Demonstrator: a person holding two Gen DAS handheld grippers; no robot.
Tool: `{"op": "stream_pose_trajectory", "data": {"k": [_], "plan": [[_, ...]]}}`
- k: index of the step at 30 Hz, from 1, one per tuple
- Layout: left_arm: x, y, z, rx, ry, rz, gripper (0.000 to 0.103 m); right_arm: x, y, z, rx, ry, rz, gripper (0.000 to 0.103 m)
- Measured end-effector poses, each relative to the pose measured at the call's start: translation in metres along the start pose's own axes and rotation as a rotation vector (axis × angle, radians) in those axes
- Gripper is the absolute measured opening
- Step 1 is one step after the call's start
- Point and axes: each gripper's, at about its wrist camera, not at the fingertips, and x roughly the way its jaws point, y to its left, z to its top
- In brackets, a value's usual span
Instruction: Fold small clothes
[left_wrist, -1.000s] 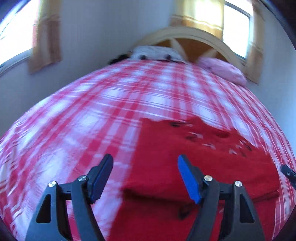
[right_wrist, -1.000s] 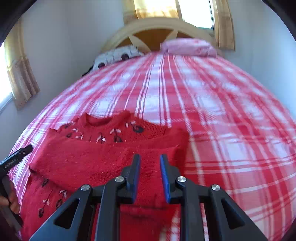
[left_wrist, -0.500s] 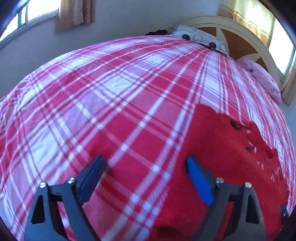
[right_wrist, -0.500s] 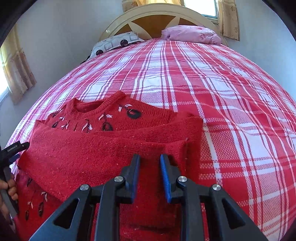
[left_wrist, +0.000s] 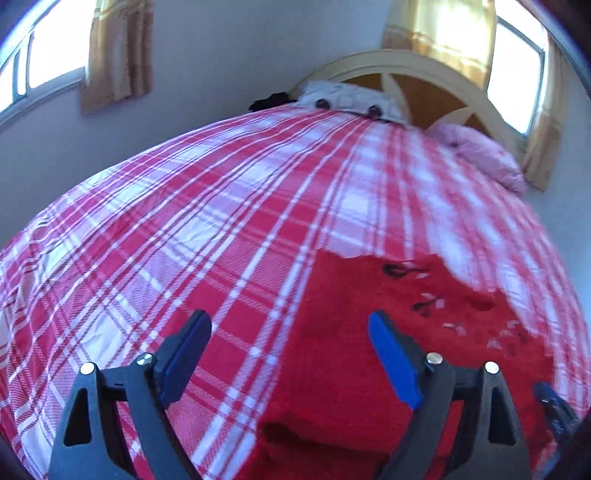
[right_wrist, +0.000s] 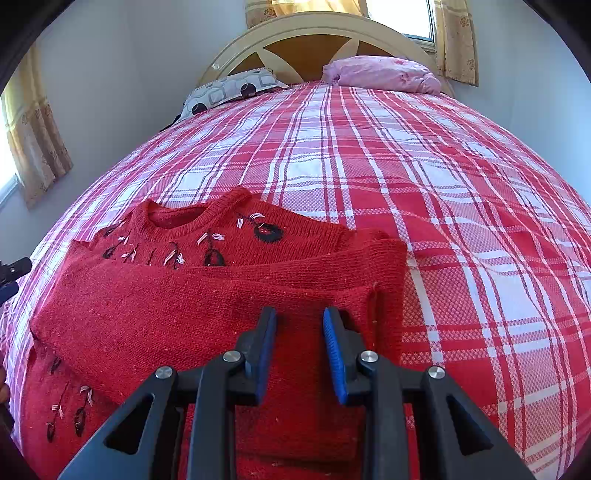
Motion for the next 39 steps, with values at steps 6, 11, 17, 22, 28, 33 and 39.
{"op": "stream_pose_trajectory", "data": {"k": [6, 11, 17, 22, 28, 33, 39], "plan": [[0.003, -0.016, -0.010, 0.100, 0.016, -0.014, 0.089, -0.026, -0.021, 0.004, 0.122, -0.055, 0.097, 0.039], [-0.013, -0.003, -0.029, 0.149, 0.037, -0.096, 0.089, -0.056, -0.049, 0.002, 0.214, -0.151, 0.073, 0.066], [-0.029, 0.011, -0.060, 0.175, 0.079, -0.128, 0.089, -0.055, -0.026, -0.006, 0.159, -0.103, 0.097, 0.066], [-0.016, 0.004, -0.072, 0.256, 0.116, -0.024, 0.089, -0.055, 0.009, -0.006, 0.064, -0.126, 0.091, 0.066], [0.010, -0.003, -0.055, 0.251, 0.098, 0.003, 0.089, -0.044, 0.006, -0.013, 0.099, -0.100, 0.082, 0.066], [0.006, 0.007, -0.037, 0.119, 0.058, -0.104, 0.089, -0.034, -0.003, -0.018, 0.143, -0.073, 0.088, 0.066], [0.016, -0.020, -0.035, 0.170, 0.071, -0.120, 0.089, -0.031, -0.003, -0.020, 0.142, -0.069, 0.087, 0.066]]}}
